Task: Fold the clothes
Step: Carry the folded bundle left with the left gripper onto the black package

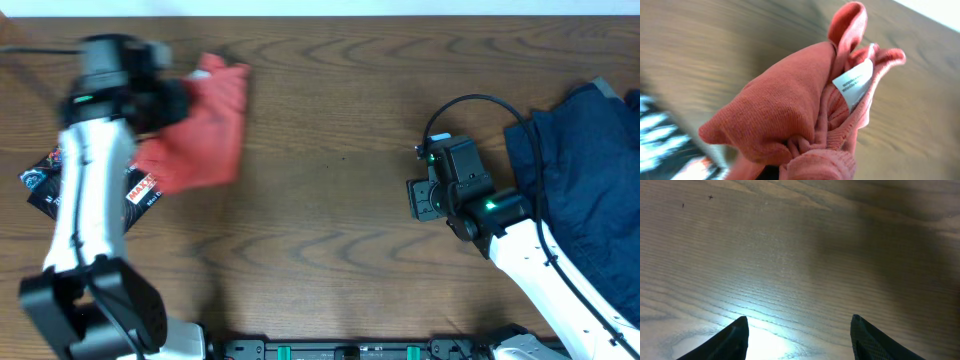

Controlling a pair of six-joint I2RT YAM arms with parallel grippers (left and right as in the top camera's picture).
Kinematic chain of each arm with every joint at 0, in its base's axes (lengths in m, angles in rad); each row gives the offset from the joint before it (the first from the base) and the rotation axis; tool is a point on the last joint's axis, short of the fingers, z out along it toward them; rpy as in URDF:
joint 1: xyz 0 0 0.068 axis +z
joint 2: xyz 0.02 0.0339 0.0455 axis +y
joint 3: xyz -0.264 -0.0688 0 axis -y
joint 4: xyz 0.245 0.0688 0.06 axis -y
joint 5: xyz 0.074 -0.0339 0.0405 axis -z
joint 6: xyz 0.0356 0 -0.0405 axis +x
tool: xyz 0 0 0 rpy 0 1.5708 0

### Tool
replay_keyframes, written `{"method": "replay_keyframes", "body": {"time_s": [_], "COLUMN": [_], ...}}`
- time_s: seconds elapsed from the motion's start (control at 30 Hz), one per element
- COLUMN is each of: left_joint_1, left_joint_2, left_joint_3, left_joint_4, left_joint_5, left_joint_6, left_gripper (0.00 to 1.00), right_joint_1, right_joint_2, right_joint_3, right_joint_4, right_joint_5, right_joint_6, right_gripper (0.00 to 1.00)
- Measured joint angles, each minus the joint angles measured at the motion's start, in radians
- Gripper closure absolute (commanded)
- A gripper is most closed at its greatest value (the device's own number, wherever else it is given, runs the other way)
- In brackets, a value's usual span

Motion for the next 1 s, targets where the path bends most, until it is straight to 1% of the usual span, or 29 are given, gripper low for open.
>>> {"method": "replay_keyframes", "body": {"time_s": [0.13,0.33,0.73,0.83,0.87,0.9,0.97,1.0], "left_joint_1": [0.14,0.267,0.371,0.393,0.402,0.41,0.426,0.436], "left_joint_2": [0.006,0.011,0.022,0.037,0.044,0.05,0.063,0.067], "left_joint_3": [-0.001,-0.001,-0.001,-0.001,-0.001,-0.001,-0.002,-0.002], "left_joint_4": [-0.004,-0.007,-0.011,-0.005,-0.003,-0.003,-0.003,-0.003], "left_joint_5": [-0.016,-0.021,-0.021,-0.034,-0.048,-0.065,-0.105,-0.126], "left_joint_6": [-0.011,-0.031,-0.051,-0.054,-0.057,-0.063,-0.084,-0.103], "left_gripper": [0.94,0.94,0.94,0.92,0.89,0.76,0.42,0.3], "right_joint_1": [0.0,0.0,0.0,0.0,0.0,0.0,0.0,0.0], "right_joint_2": [0.0,0.0,0.0,0.0,0.0,0.0,0.0,0.0], "right_joint_3": [0.0,0.0,0.0,0.0,0.0,0.0,0.0,0.0], "right_joint_4": [-0.001,0.0,0.002,0.002,0.002,0.002,0.002,0.002], "right_joint_5": [0.004,0.007,0.011,0.011,0.011,0.011,0.011,0.011], "right_joint_6": [0.0,0.0,0.0,0.0,0.0,0.0,0.0,0.0], "right_gripper": [0.37,0.36,0.35,0.35,0.35,0.35,0.34,0.33]}}
